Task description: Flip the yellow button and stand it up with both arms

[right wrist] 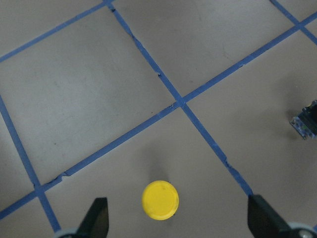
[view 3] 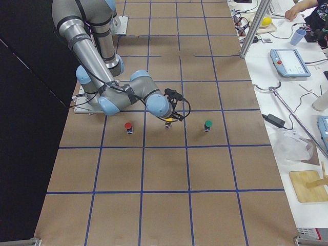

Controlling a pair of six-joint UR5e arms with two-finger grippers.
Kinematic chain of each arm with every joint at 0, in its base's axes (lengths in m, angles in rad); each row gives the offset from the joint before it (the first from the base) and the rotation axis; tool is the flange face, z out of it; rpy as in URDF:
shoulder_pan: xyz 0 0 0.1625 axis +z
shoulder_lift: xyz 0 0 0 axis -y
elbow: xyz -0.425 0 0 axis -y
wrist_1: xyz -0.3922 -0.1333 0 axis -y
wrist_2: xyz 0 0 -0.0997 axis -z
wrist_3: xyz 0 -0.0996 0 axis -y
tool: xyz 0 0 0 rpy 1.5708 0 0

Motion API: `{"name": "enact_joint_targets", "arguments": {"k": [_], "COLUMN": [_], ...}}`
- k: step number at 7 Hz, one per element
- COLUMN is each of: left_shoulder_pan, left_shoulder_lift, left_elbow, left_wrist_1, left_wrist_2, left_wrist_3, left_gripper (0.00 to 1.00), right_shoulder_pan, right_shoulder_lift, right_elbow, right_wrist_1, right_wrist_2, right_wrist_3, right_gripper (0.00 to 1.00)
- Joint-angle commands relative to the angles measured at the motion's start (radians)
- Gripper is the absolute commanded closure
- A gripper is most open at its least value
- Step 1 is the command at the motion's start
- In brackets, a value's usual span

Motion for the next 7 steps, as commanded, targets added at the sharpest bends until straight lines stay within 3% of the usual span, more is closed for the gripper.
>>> {"name": "enact_joint_targets", "arguments": {"k": [1, 4, 6, 7], "left_shoulder_pan": [0.0, 0.0, 0.0, 0.0], "left_shoulder_lift": [0.0, 0.0, 0.0, 0.0], "left_elbow": [0.0, 0.0, 0.0, 0.0], "left_wrist_1": [0.0, 0.0, 0.0, 0.001], "left_wrist_2": [0.0, 0.0, 0.0, 0.0], "left_wrist_3": [0.0, 0.001, 0.001, 0.001], "left_gripper": [0.0, 0.0, 0.0, 0.0], "right_shoulder_pan": [0.168, 0.511, 0.677, 0.757], "right_shoulder_lift": [-0.101, -0.103, -0.082, -0.088], "right_elbow": [-0.004, -0.127, -0.152, -0.175], "right_wrist_1": [0.0, -0.002, 0.013, 0.085], "right_wrist_2": [-0.093, -0.288, -0.333, -0.334], "right_wrist_3": [0.418, 1.04, 1.479, 1.762], "right_gripper": [0.0, 0.0, 0.0, 0.0]}}
